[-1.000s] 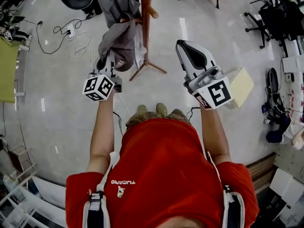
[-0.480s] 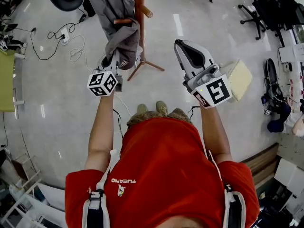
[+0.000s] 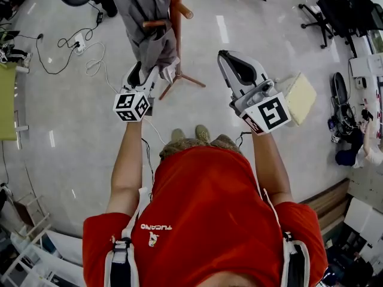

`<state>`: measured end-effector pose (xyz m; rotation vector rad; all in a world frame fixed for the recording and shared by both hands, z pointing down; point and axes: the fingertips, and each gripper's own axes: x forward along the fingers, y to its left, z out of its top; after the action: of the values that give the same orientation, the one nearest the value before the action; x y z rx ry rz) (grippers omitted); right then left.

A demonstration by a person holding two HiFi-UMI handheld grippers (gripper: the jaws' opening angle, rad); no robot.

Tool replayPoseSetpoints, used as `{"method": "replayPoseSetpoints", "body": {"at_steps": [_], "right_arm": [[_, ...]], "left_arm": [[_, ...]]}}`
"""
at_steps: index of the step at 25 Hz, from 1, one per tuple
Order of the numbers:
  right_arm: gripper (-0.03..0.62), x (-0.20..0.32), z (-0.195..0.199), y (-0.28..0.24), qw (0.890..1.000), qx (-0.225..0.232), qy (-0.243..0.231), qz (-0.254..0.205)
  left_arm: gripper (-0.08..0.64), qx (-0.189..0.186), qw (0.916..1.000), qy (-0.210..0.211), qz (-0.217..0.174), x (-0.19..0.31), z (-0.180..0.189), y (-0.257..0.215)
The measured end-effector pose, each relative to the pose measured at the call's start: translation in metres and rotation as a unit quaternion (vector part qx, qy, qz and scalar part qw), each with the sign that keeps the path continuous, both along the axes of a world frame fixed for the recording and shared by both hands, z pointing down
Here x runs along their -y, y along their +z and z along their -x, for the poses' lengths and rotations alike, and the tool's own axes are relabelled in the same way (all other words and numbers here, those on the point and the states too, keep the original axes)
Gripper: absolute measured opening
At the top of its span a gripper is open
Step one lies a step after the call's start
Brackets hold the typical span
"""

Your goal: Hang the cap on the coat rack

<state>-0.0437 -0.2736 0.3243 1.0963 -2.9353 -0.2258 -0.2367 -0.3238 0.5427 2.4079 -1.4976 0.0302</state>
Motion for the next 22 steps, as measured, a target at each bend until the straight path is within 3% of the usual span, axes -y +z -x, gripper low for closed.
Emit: {"method": "replayPoseSetpoints", "body": {"at_steps": [2, 12, 22], "right_arm": [[0.025, 0.001, 0.002, 0.000, 1.000, -0.001, -0.003, 0.001], [0.025, -0.001, 0.014, 0.003, 1.000, 0.002, -0.020, 0.002], [0.025, -0.003, 0.015, 0.000, 0.999, 0.023, -0.041, -0.003]], "left_arm": [[0.290, 0.006, 1.0000, 0.002, -0.001, 0.000, 0.000, -0.002], [0.308, 0.067, 0.9952, 0.053, -0.048, -0.020, -0.023, -0.033], [0.308, 0.036, 0.9863, 0.070, -0.145, -0.039, -0.065, -0.135]]}}
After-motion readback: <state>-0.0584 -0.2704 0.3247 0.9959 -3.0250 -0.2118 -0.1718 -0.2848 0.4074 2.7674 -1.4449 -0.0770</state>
